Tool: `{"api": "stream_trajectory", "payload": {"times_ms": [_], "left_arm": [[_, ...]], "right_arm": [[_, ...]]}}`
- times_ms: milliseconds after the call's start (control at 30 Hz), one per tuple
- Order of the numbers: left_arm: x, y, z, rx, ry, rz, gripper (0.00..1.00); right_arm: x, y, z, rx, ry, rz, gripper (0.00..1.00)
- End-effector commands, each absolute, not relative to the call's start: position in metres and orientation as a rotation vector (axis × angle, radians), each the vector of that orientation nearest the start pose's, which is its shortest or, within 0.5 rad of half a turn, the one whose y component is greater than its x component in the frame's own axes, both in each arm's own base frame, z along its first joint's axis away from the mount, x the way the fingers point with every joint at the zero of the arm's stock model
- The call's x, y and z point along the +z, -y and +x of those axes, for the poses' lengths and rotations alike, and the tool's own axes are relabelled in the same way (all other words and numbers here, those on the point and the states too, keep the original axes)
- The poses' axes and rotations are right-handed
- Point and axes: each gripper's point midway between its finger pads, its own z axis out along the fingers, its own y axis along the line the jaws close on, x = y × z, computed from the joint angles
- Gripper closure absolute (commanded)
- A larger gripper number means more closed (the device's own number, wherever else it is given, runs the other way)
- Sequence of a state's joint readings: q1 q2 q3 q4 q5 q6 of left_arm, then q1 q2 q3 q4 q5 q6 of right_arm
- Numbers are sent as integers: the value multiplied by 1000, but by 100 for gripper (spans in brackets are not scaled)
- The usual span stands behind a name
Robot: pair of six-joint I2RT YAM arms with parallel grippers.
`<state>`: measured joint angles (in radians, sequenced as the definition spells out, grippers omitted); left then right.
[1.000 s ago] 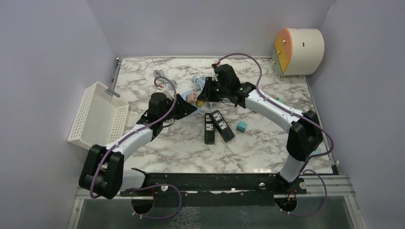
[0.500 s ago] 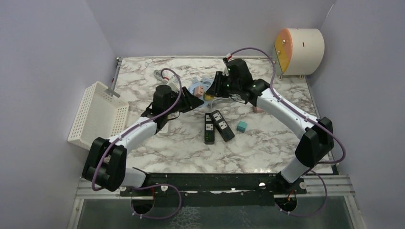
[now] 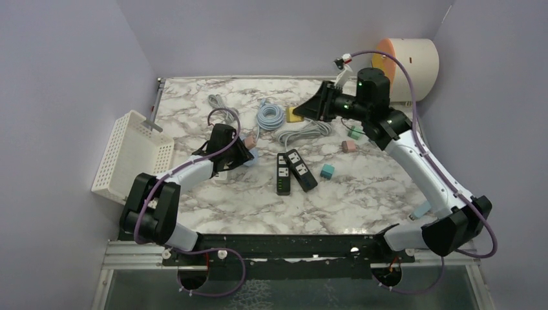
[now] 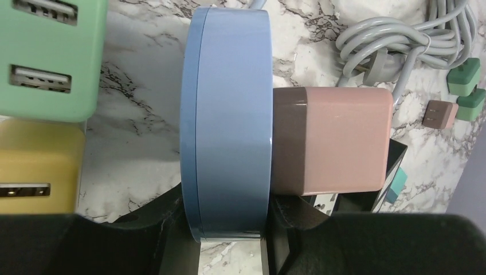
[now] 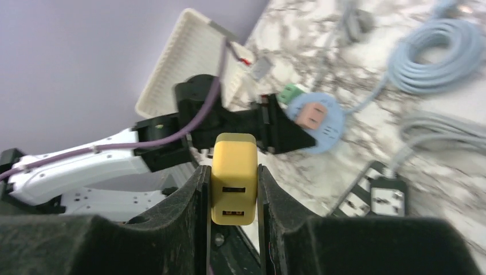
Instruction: Pull the plug off the socket
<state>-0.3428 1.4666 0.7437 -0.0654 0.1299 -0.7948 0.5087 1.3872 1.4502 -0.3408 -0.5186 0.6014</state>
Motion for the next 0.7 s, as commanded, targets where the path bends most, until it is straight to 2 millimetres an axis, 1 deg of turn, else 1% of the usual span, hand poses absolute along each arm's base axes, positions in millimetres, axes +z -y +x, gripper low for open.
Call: {"api": "stream_trajectory", "payload": {"times_ms": [0, 100, 133, 167, 233, 333, 467, 567, 667], "left_arm": [[85, 174, 340, -679, -2342, -444, 100], [88, 180, 341, -717, -2336, -409, 100], [88, 182, 341, -731, -2338, -394, 100], [89, 184, 341, -746, -2336, -383, 100], [91, 188, 340, -767, -2337, -355, 100], [96, 192, 338, -800, -2329, -299, 100], [106, 199, 336, -841, -2306, -214, 100], [112, 198, 335, -831, -2302, -177, 100], [115, 196, 335, -820, -2293, -164, 100]], "right_arm": [[307, -229, 314, 1210, -2074, -166, 99], [250, -168, 309, 1163, -2174, 16, 99], [231, -152, 304, 1132, -2213, 74, 99], [215, -137, 298, 1104, -2246, 133, 99], [188, -117, 288, 1057, -2300, 231, 99], [155, -98, 277, 1008, -2359, 373, 99], [117, -88, 267, 967, -2426, 519, 99], [88, -83, 258, 919, -2513, 571, 99], [64, -75, 250, 840, -2615, 584, 99]]}}
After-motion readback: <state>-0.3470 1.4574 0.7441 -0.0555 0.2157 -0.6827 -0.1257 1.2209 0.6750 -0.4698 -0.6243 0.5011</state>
